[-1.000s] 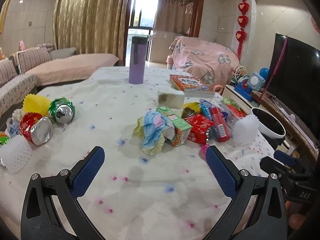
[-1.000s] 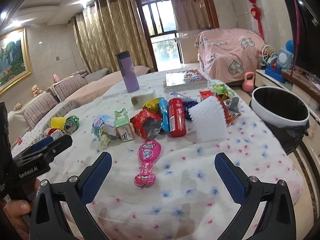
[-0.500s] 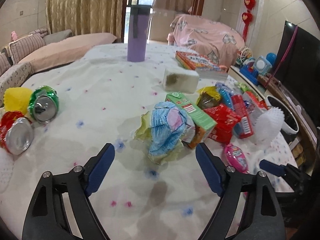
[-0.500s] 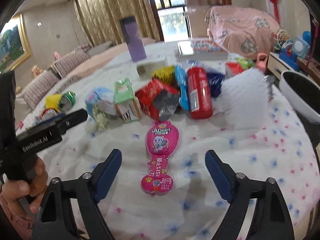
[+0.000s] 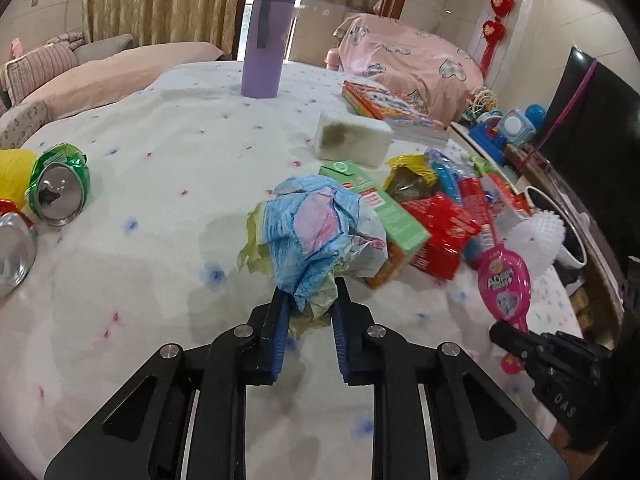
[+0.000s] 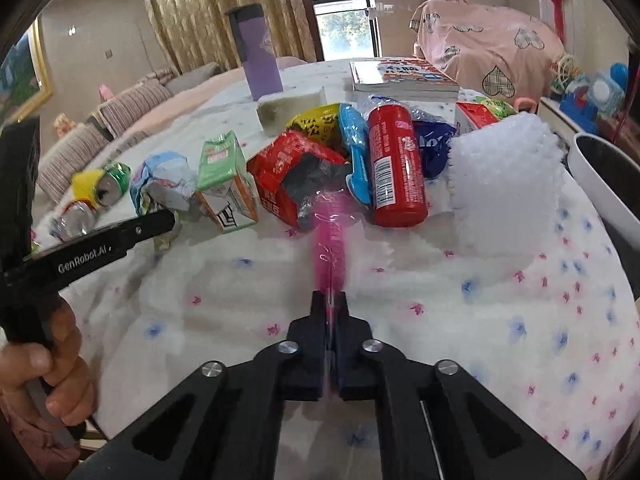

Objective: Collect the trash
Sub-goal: 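Grasp the blue tissue with left gripper while right gripper grasps pink hairbrush, then carry tissue and hairbrush over the bin and open both grippers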

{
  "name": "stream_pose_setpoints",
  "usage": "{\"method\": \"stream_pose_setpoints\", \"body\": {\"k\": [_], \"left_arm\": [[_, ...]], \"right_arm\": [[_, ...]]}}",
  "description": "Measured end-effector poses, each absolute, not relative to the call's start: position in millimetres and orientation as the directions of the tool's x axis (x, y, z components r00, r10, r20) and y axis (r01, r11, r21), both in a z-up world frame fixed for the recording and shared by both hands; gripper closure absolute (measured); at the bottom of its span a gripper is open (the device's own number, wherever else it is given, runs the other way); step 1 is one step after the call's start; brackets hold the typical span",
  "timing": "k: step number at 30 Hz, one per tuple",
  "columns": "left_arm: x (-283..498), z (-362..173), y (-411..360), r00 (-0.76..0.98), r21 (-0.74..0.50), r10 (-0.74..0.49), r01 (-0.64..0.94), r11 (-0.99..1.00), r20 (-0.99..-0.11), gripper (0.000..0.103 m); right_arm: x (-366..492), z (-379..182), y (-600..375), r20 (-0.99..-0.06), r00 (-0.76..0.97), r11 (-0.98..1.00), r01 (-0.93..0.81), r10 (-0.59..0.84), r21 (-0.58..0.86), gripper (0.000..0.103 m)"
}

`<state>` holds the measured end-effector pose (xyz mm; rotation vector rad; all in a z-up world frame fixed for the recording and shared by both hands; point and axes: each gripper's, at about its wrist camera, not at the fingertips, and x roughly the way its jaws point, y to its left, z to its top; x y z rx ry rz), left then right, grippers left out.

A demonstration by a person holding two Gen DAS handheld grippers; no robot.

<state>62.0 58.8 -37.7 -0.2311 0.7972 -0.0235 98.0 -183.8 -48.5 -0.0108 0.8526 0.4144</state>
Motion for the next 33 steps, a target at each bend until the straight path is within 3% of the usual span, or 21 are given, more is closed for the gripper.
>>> {"method": "stream_pose_setpoints", "body": {"k": [11,33], "left_arm": [[39,-1,-3,0.718,-0.231,-0.223,0.089,0.969,-0.659,0.085],[83,28,-154,0.641,-0.184,-0.397,0.375,0.909,-0.656,0.085]], "right_arm": [[73,-16,-218,-0.653,0.634,0.903,-0.372,0.415,0.214,0.100],[84,3,-364,-0.607,0.743,0.950,-0.132,0.283,0.282,0.100]]}}
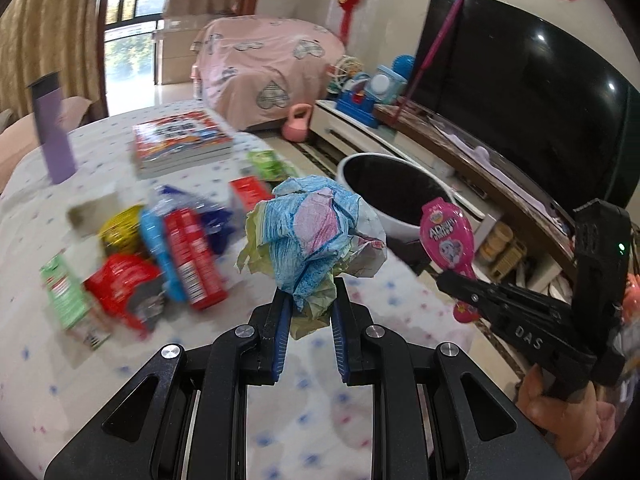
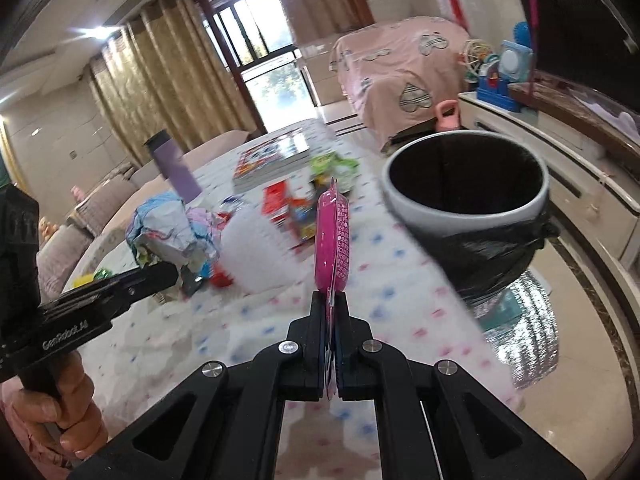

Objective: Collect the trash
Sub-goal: 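Carry tissue and hairbrush over the bin and open both grippers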

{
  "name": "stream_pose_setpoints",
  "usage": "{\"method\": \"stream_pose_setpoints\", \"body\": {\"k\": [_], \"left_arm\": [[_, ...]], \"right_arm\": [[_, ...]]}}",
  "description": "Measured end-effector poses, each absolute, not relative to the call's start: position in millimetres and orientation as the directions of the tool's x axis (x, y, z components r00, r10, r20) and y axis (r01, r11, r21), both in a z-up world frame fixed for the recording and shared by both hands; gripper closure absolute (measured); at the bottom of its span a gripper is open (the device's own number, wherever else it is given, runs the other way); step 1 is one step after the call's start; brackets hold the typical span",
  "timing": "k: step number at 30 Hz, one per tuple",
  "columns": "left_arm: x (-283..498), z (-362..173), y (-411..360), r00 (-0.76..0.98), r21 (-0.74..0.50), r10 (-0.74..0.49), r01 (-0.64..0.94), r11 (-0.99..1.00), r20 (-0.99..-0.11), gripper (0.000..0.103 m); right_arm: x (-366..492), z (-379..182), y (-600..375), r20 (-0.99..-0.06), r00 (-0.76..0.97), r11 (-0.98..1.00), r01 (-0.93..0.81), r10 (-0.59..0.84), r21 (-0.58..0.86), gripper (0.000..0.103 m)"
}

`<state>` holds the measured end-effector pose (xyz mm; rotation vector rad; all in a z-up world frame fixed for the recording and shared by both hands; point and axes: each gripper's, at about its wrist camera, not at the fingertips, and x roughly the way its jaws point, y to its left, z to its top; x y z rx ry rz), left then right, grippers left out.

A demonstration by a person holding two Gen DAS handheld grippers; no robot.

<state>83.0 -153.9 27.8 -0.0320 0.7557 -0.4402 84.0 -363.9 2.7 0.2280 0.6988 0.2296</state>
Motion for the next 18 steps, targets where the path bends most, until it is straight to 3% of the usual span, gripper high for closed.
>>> {"method": "stream_pose_setpoints", "body": {"k": [18], "left_arm": [[160,29,-260,0.562,-0.153,-0.438,0.482,0.863,-0.702,0.085]], "right_arm": [[152,18,-457,-0.623,0.751,0.952,-0.025,0.220,0.305,0.100]]}}
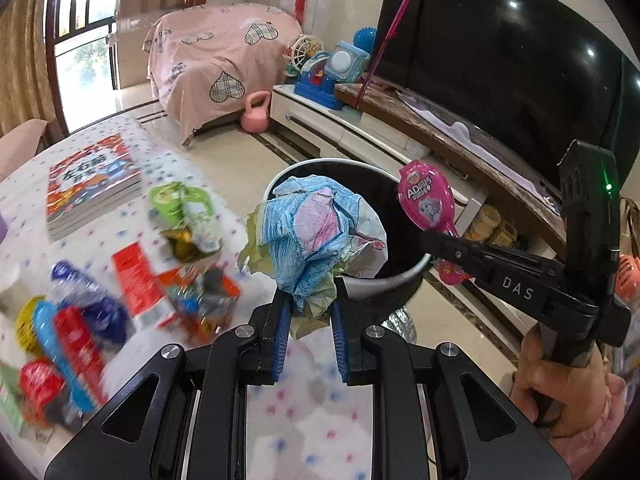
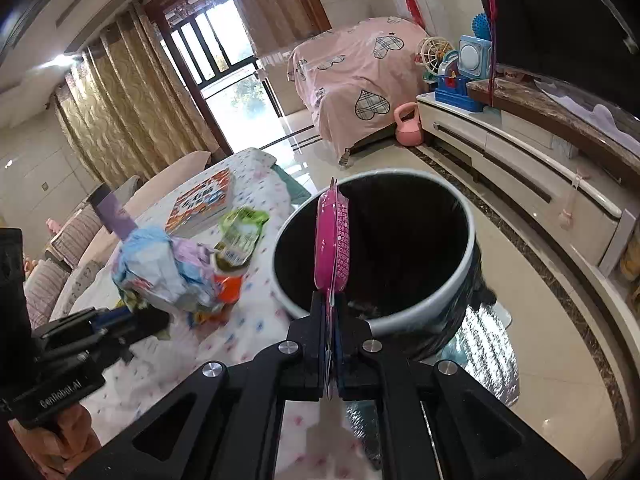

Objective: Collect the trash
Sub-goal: 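Carry tissue and hairbrush over the bin and open both grippers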

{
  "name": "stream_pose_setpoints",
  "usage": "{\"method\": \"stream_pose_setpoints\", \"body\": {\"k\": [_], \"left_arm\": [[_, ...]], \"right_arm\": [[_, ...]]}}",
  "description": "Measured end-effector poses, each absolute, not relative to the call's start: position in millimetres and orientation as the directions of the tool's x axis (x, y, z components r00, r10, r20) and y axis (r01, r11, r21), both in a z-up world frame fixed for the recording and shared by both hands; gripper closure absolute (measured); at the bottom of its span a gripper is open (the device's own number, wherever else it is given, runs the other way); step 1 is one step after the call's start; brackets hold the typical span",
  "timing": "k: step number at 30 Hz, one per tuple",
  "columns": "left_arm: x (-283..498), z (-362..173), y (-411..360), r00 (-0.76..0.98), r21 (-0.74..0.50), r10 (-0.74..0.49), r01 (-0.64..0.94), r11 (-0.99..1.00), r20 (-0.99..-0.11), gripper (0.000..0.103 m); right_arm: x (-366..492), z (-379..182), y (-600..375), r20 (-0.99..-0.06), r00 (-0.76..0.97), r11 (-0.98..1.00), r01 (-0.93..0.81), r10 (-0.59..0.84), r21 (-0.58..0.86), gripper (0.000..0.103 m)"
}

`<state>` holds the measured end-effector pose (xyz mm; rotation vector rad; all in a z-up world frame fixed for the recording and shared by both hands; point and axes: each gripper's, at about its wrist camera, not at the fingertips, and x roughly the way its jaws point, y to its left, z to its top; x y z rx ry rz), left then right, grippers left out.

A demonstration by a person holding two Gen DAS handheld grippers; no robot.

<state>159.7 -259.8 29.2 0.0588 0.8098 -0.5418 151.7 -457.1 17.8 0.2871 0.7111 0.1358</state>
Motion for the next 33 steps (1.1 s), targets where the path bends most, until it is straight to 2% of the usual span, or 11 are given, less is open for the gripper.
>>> {"method": "stream_pose_setpoints", "body": {"k": [14,16,18,20,21,23,24,29,30,32,33], "left_arm": [[220,8,-313,0.506,-0.137,-0.421,0.505,0.852,-0.753,0.084],[225,4,-315,0.500,-0.134,-0.408,0.495,0.858,-0.764,0.077],[229,0,-317,0.497,-0.134,-0.395,0.480,0.867,-0.773,0.048],[228,0,-313,0.506,-0.137,-0.387,0.462,0.876,-0.771,0.033],[227,2,-311,0.507,-0.149,-0.397,0.461,0.875,-0.765,0.032],[223,5,-308,0.510,-0.154,-0.403,0.461,0.874,-0.760,0.032],[221,7,-305,0.513,-0.155,-0.404,0.460,0.874,-0.757,0.032],[201,17,-289,0.532,-0.175,-0.426,0.457,0.872,-0.732,0.027],[195,19,-284,0.539,-0.179,-0.430,0.456,0.872,-0.725,0.027],[185,22,-276,0.548,-0.182,-0.434,0.454,0.873,-0.716,0.026],[179,23,-272,0.551,-0.186,-0.436,0.451,0.873,-0.712,0.026]], "right_arm": [[210,7,-489,-0.676,0.705,0.954,-0.003,0.215,0.301,0.100],[213,5,-490,-0.681,0.701,0.955,-0.001,0.212,0.296,0.100],[216,2,-493,-0.685,0.697,0.955,0.001,0.211,0.295,0.099],[219,-1,-496,-0.686,0.694,0.952,0.005,0.216,0.305,0.094],[220,-2,-499,-0.688,0.695,0.951,0.017,0.212,0.309,0.092],[219,-4,-503,-0.682,0.698,0.944,0.025,0.219,0.329,0.060],[218,-4,-504,-0.677,0.703,0.941,0.030,0.219,0.336,0.055],[209,1,-509,-0.647,0.726,0.926,0.040,0.231,0.376,0.051],[205,2,-508,-0.638,0.734,0.923,0.040,0.233,0.383,0.048],[200,5,-507,-0.625,0.744,0.918,0.043,0.234,0.395,0.032],[196,6,-505,-0.616,0.751,0.913,0.042,0.239,0.406,0.029]]}}
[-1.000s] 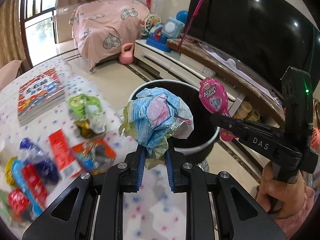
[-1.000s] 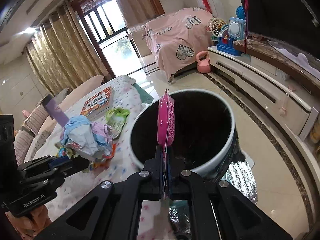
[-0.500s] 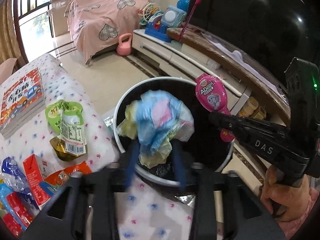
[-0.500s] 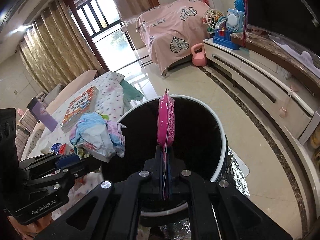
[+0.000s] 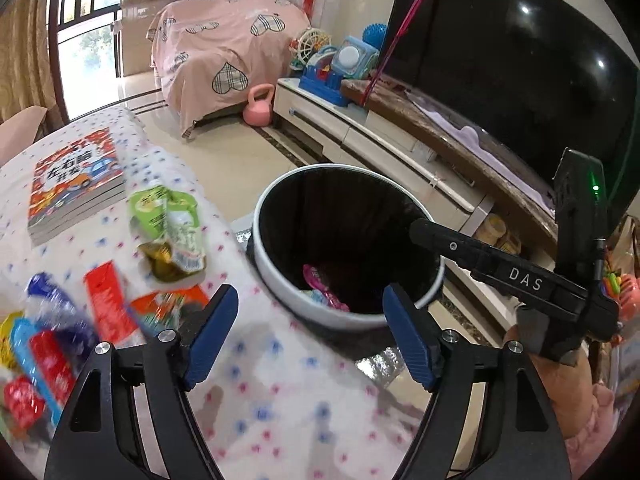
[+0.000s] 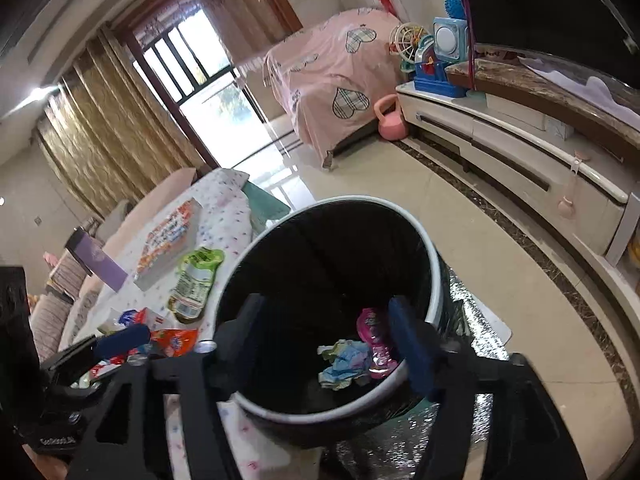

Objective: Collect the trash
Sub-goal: 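Carry tissue and hairbrush over the bin and open both grippers, then grasp white mesh sleeve with left gripper while right grasps orange snack bag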

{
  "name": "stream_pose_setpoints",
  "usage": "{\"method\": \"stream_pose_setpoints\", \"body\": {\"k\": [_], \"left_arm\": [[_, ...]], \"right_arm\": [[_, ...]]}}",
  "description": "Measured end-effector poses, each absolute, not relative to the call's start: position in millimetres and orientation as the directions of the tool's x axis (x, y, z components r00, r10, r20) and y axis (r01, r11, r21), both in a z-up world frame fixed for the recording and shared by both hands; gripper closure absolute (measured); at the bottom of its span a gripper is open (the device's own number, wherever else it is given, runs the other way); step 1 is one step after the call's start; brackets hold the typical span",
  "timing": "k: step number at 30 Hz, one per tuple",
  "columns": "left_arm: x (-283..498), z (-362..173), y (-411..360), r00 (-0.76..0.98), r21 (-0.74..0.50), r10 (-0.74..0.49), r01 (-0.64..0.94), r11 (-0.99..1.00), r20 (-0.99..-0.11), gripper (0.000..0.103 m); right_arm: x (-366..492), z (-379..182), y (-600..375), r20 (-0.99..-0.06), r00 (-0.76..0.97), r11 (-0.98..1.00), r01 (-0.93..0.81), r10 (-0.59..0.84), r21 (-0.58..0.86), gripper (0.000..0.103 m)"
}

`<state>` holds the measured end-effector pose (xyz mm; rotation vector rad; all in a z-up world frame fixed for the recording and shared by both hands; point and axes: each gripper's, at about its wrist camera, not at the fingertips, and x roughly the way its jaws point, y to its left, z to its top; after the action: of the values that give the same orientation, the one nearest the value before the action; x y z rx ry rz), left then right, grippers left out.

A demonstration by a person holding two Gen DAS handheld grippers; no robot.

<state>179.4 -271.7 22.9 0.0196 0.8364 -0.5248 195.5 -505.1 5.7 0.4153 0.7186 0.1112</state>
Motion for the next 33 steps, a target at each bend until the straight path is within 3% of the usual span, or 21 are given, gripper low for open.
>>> {"method": "stream_pose_setpoints", "body": {"k": [8,33], "left_arm": [[143,22,-228,0.585,-0.192,-0.415,0.406,0.894,-0.697,0.026],[98,-5,-78,0.664,-0.205,-0.254,0.153,0.967,-0.703,0.026]], "right_arm": [[161,10,-474,-0.571,0.781,0.904,0.020,0.252,0.427,0.015],[120,-12,-340,-0.572,0.695,0.872,-0.168,0.435,0.459,0.014]]}}
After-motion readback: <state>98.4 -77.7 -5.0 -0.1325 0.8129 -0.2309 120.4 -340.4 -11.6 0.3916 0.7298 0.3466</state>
